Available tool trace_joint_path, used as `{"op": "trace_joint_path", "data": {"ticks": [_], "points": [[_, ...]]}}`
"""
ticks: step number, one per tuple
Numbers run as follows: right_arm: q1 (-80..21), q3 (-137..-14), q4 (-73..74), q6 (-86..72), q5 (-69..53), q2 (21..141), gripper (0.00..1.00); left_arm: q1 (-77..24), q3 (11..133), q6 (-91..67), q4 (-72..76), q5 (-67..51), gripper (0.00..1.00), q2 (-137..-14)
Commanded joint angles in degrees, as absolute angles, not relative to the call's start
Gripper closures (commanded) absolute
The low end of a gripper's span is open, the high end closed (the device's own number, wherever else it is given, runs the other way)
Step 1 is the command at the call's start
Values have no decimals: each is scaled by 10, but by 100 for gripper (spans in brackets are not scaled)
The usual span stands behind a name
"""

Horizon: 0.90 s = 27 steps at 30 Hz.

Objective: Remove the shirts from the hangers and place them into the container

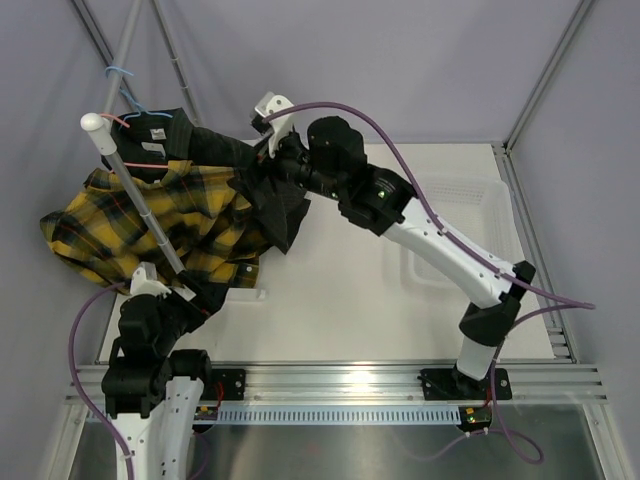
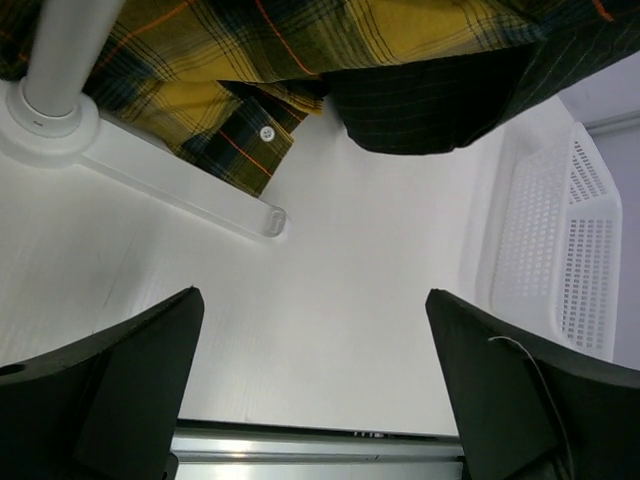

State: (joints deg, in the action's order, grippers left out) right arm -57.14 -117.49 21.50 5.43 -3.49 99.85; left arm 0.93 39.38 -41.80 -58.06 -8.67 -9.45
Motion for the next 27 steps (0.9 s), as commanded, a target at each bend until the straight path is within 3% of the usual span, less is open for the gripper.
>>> {"op": "trace_joint_path", "data": {"ticks": [1, 10, 15, 22, 25, 26, 27], "points": [[-543, -1265, 264, 126, -126, 1059, 7, 11, 407, -412, -544, -155, 1, -105], [-520, -1384, 293, 164, -292, 1164, 10, 11, 401, -406, -485, -195, 1, -78], [-509, -1422, 289, 156, -324, 1212, 12, 11, 395, -403, -470, -214, 1, -86], [-497, -1469, 293, 160, -329, 1260, 23, 11, 397, -394, -469, -224, 1, -88], [-488, -1487, 293, 160, -340, 1272, 35, 11, 401, -392, -467, -229, 1, -88], [-485, -1486, 294, 163, -340, 1273, 45, 11, 401, -392, -466, -229, 1, -89], [-485, -1484, 292, 165, -338, 1273, 49, 10, 400, -391, -464, -231, 1, -88]]}}
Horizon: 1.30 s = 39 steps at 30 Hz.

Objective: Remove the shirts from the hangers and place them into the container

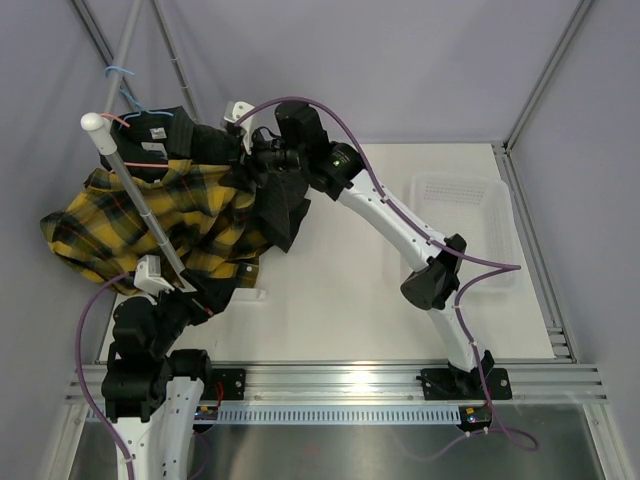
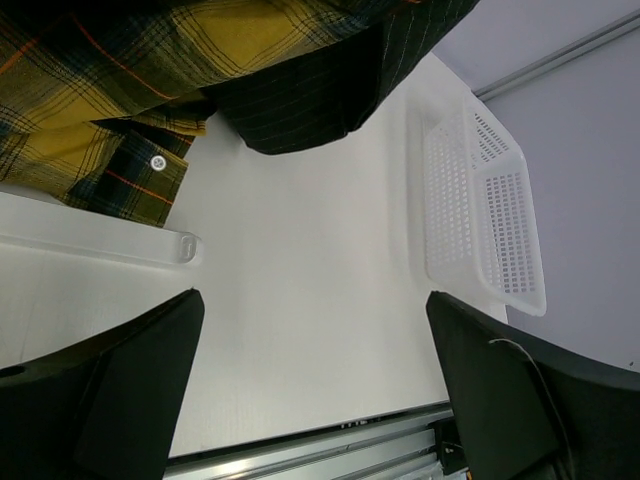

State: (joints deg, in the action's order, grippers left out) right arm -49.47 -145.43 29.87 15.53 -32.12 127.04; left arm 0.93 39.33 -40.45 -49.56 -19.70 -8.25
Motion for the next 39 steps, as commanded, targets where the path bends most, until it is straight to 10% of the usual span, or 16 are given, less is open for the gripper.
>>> {"op": "trace_joint_path", "data": {"ticks": [1, 7, 39], "points": [[-484, -1484, 294, 171, -337, 1273, 49, 11, 399, -390, -462, -235, 1, -89], [-483, -1486, 299, 160, -362, 1271, 100, 11, 374, -402, -445, -242, 1, -90], [-495, -1630, 7, -107, -499, 1389, 100, 11, 350, -504, -342, -327, 1, -56]]}}
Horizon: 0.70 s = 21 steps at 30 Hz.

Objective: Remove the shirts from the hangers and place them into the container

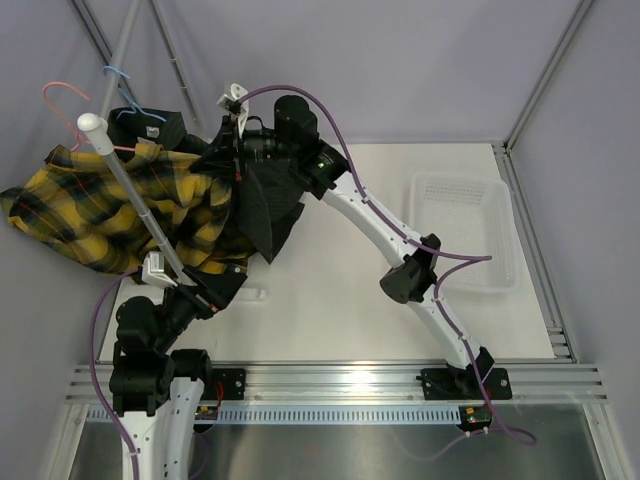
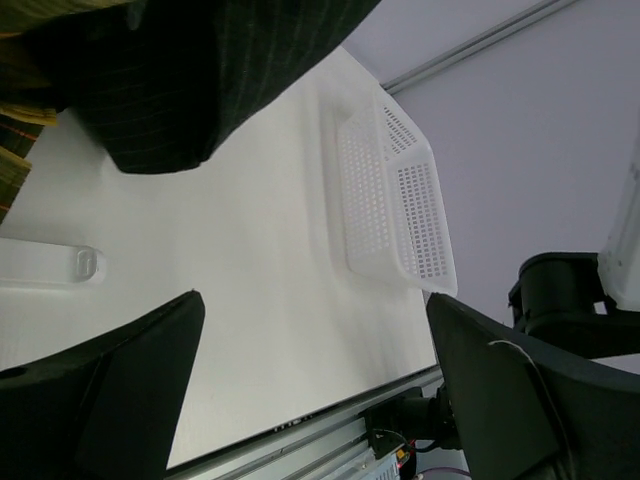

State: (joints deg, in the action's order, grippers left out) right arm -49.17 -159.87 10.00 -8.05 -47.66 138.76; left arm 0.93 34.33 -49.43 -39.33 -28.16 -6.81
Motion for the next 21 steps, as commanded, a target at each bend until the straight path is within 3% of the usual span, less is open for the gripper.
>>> {"op": "trace_joint_path", "data": {"ticks": [1, 11, 16, 21], "points": [[-494, -1630, 7, -108, -501, 1396, 100, 11, 350, -502, -338, -330, 1, -56], [-484, -1599, -4, -102, -483, 1408, 100, 11, 346, -482, -330, -332, 1, -55], [-483, -1358, -39, -68, -405, 1247, 100, 11, 396, -419, -335, -349, 2, -100], [-477, -1283, 12, -51, -368, 1190, 100, 10, 440, -379, -344, -368, 3, -160]]}}
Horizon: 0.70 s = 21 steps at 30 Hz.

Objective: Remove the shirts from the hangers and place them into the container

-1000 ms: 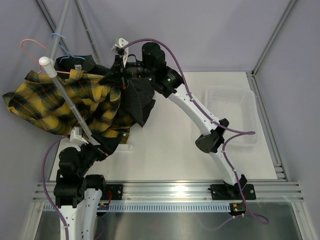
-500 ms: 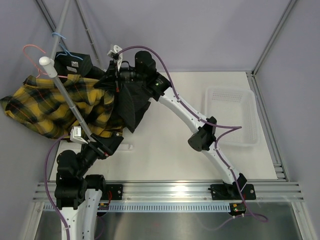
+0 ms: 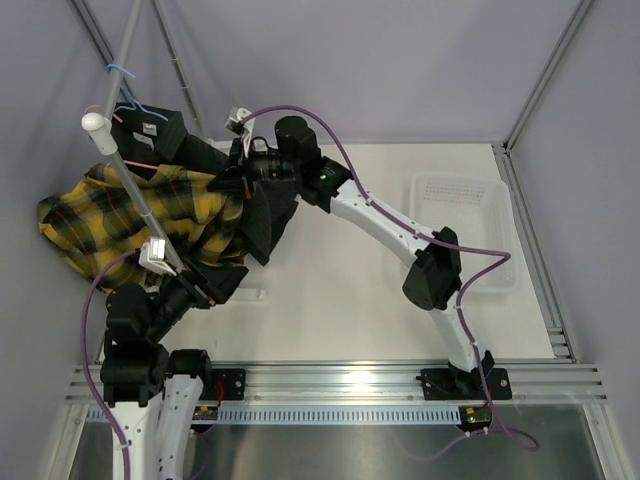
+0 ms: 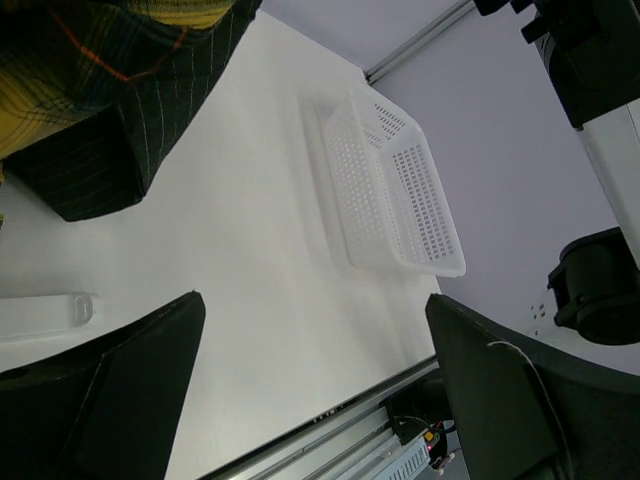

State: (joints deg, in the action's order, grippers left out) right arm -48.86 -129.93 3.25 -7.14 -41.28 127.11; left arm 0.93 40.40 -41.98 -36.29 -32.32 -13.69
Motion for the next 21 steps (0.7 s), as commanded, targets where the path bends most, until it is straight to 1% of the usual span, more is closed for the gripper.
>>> {"op": "trace_joint_path", "data": {"ticks": [1, 4, 5, 6, 7, 12, 15, 17, 20, 21], "points": [[-476, -1271, 16, -51, -362, 1174, 100, 11, 444, -377, -340, -370, 3, -163], [-474, -1194, 4, -53, -347, 1131, 100, 11, 463, -360, -338, -377, 5, -177], [-474, -1168, -30, -60, -344, 1117, 100, 11, 475, -349, -338, -379, 6, -181], [-475, -1118, -40, -62, -329, 1103, 100, 11, 481, -345, -337, -388, 7, -185], [-474, -1095, -48, -63, -323, 1075, 100, 10, 487, -341, -333, -395, 7, -199], [-474, -942, -79, -77, -272, 987, 100, 10, 522, -323, -311, -418, 7, -246], [-475, -874, -81, -78, -245, 932, 100, 8, 541, -331, -275, -440, 8, -286], [-473, -851, -74, -76, -232, 900, 100, 0, 562, -342, -245, -449, 8, -321], [-470, -815, -62, -83, -201, 861, 100, -52, 605, -347, -222, -438, 8, -371], [-470, -798, -60, -87, -193, 850, 100, -68, 619, -344, -221, -412, 7, -386]]}}
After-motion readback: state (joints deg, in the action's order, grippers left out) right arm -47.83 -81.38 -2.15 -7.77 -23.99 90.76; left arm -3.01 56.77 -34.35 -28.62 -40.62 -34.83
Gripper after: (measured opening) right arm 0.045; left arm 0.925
